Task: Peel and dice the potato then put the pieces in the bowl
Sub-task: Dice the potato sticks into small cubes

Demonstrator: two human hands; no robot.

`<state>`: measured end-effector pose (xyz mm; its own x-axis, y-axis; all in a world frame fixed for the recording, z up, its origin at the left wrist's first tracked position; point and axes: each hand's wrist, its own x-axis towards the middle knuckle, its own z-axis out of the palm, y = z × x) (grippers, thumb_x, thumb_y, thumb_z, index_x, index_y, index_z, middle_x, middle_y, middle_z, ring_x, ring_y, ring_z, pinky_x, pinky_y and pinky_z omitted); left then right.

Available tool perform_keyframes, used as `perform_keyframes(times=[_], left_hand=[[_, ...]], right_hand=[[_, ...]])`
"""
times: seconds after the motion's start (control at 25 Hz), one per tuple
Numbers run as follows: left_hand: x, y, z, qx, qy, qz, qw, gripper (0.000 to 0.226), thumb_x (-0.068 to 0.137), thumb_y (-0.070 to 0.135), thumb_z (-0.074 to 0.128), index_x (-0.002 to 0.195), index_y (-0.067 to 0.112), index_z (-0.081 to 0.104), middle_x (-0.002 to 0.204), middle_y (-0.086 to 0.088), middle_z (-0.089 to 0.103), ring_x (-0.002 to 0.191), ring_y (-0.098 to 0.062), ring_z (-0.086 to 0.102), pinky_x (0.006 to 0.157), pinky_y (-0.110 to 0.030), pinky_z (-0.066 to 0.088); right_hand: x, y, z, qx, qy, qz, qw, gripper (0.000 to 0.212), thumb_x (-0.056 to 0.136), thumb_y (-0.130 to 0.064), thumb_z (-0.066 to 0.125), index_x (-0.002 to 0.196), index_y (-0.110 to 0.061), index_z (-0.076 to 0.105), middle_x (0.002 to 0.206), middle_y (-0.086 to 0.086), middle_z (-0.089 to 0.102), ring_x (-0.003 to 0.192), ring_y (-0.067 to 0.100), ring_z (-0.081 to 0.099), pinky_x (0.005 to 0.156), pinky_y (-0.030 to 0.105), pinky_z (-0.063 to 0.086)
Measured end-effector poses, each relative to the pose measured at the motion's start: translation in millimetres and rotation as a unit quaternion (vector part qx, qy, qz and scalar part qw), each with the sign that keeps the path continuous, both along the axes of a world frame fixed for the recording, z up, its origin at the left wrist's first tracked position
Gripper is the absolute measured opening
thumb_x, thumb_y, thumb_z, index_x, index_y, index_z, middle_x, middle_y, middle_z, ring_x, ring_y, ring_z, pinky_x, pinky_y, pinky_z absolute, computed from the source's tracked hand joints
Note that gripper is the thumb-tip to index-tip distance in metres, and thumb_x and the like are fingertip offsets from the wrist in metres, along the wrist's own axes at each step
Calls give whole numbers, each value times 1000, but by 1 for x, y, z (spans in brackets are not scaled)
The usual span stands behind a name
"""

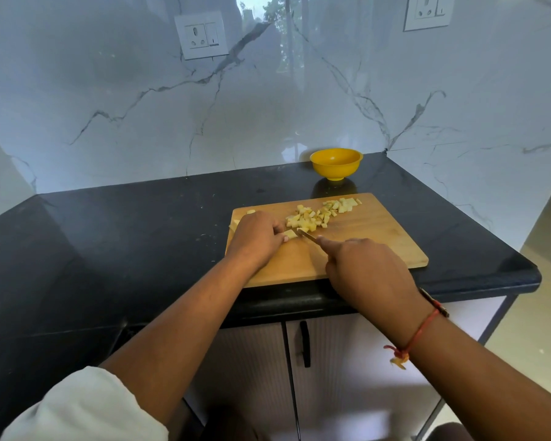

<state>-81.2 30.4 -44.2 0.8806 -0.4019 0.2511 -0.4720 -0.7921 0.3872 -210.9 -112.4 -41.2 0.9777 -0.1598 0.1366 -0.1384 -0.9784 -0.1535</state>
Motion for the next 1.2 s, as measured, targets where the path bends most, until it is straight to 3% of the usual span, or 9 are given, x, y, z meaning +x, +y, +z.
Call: perform_keyframes(times=[0.2,0.32,0.48,0.68,0.84,0.96,1.04,1.2], left_hand=[[-1,3,5,19,18,4,1000,10,91,24,70,95,20,78,89,6,71,80,-7,61,67,-17,44],[0,4,4,9,22,11,1000,10,89,26,72,91,19,79,88,4,72,78,-8,62,70,-22,50],[-1,2,1,-11,24,27,999,15,88,28,73,83,15,77,83,-1,72,75,-12,64,76,-33,57],[-3,3,1,-18,26,26,999,20,90,31,71,80,15,76,79,-2,71,76,-15,65,73,-31,54],[-4,9,9,-4,49,12,999,15,93,26,67,99,16,77,99,-1,73,87,-13,63,78,-27,50],[-5,13,16,-4,101,1,995,24,89,21,73,113,19,73,112,2,71,97,-11,61,86,-26,48],[-6,14,17,7,112,0,994,29,86,22,76,114,20,73,115,2,71,103,-13,63,90,-27,48],[-11,14,6,-51,81,3,995,24,84,25,78,107,20,76,110,3,73,95,-7,62,89,-24,49]], right_hand=[[9,10,1,47,-33,-10,998,47,104,-31,38,151,-39,38,88,1,57,77,18,58,67,34,56],[17,17,4,51,-14,-10,999,49,105,-27,38,152,-37,35,93,4,59,77,19,57,62,32,48],[28,24,10,61,37,-22,997,55,102,-21,46,154,-35,33,111,9,63,98,25,63,79,37,55],[33,27,7,54,12,-16,998,50,100,-20,50,148,-32,44,116,7,64,104,24,63,84,36,53],[40,24,8,64,23,-20,998,46,99,-21,49,145,-31,50,115,7,64,103,24,62,82,36,52],[45,20,16,63,40,-27,997,43,99,-23,50,141,-30,55,113,8,65,101,26,63,83,36,55],[46,17,22,58,43,-21,997,40,99,-23,51,138,-28,59,109,6,66,98,25,63,86,37,56],[49,9,25,53,30,-2,998,36,98,-27,51,131,-27,65,106,4,68,95,22,63,86,35,56]])
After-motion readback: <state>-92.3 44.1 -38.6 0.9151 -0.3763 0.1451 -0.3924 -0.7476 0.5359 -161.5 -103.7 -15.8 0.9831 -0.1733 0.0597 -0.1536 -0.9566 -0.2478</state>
